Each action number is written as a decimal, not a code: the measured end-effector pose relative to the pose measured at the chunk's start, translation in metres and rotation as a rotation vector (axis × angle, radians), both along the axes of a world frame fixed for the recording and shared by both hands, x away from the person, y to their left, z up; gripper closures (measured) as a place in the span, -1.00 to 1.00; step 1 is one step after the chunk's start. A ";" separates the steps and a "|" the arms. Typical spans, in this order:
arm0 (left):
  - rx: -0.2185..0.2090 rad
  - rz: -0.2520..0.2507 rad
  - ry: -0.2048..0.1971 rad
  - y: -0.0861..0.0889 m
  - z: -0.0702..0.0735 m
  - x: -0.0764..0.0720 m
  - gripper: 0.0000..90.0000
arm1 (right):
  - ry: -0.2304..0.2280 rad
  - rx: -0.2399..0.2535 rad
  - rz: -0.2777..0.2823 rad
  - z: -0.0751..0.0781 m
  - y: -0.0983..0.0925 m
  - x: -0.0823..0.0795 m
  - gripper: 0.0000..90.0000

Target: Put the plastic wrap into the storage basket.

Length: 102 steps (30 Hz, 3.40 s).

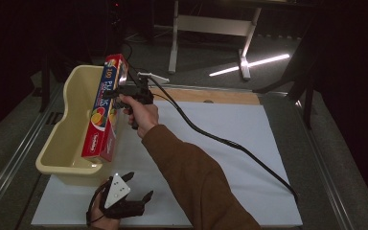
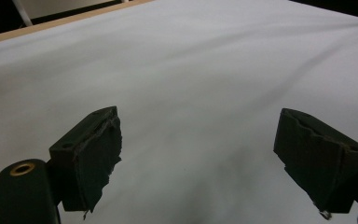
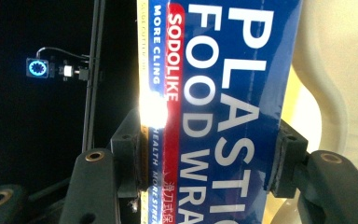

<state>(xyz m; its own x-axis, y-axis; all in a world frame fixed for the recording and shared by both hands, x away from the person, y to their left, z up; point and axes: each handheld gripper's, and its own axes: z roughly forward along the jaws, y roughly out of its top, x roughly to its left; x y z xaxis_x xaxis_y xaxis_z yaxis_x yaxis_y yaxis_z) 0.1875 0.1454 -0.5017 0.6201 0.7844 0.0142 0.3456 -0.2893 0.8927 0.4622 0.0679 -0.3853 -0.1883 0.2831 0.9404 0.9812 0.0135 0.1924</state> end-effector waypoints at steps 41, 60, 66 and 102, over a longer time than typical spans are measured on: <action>-0.017 0.010 -0.003 0.004 0.001 -0.001 -0.66 | -0.028 -0.114 -0.056 -0.016 0.040 -0.009 -0.08; -0.023 0.015 -0.005 0.005 0.002 -0.002 -0.67 | -0.002 -0.208 -0.069 -0.029 0.049 -0.011 -0.11; -0.023 0.016 -0.005 0.005 0.002 -0.002 -0.66 | 0.016 -0.229 -0.063 -0.029 0.050 -0.010 -0.13; -0.004 0.030 -0.010 0.005 0.002 0.000 -0.67 | -0.523 -0.494 0.106 0.024 -0.010 -0.032 -0.14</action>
